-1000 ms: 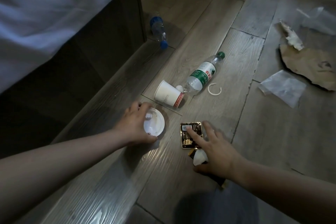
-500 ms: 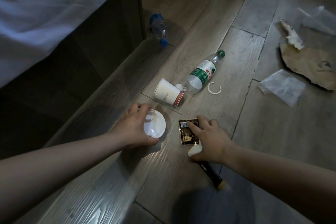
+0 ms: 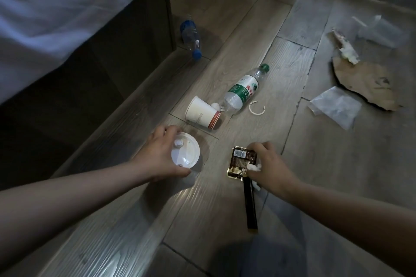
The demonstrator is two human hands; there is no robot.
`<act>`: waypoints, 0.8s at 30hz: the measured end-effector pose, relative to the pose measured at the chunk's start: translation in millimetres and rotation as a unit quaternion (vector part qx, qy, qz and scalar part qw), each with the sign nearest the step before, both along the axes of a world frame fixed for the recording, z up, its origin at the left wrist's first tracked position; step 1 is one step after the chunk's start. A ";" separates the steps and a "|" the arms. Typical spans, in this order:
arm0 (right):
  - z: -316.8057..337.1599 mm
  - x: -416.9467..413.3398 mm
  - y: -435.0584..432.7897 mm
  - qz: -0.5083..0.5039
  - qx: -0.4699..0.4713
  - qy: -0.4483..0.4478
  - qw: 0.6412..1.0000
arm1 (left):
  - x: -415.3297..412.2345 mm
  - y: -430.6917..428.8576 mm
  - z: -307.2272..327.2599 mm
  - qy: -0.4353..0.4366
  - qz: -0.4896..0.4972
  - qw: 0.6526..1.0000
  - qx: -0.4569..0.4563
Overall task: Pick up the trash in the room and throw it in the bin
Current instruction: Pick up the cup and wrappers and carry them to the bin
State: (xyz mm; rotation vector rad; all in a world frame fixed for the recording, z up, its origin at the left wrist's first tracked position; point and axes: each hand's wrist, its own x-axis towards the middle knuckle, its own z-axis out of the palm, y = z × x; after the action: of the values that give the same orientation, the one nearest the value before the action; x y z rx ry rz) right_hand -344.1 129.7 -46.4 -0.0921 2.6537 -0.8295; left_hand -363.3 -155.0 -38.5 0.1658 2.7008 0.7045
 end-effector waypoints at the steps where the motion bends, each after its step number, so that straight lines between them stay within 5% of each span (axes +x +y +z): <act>1: 3.6 -0.1 1.5 -0.010 -0.014 -0.003 1.000 | 0.4 0.1 0.3 0.000 0.000 1.000 -0.001; 7: 22.0 -0.1 1.2 -0.042 -0.034 0.025 0.998 | 3.0 -0.4 5.2 0.002 -0.005 1.000 -0.005; 14: -10.0 38.0 -23.0 -0.063 0.049 -0.151 0.985 | 6.4 -3.8 6.1 -0.008 -0.005 1.000 -0.014; 19: -15.5 33.5 -25.4 0.044 0.164 -0.106 0.980 | 9.2 -8.4 3.6 -0.014 0.008 1.000 -0.016; 24: -7.3 25.4 -19.0 0.058 0.143 -0.088 0.984 | 10.3 -12.8 0.9 -0.005 0.023 1.000 -0.009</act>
State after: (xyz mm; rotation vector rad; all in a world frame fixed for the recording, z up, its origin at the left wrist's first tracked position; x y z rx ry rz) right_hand -318.7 110.7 -53.7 -0.0936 2.5404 -0.3945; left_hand -353.0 -167.8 -37.6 0.0961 2.7091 0.6911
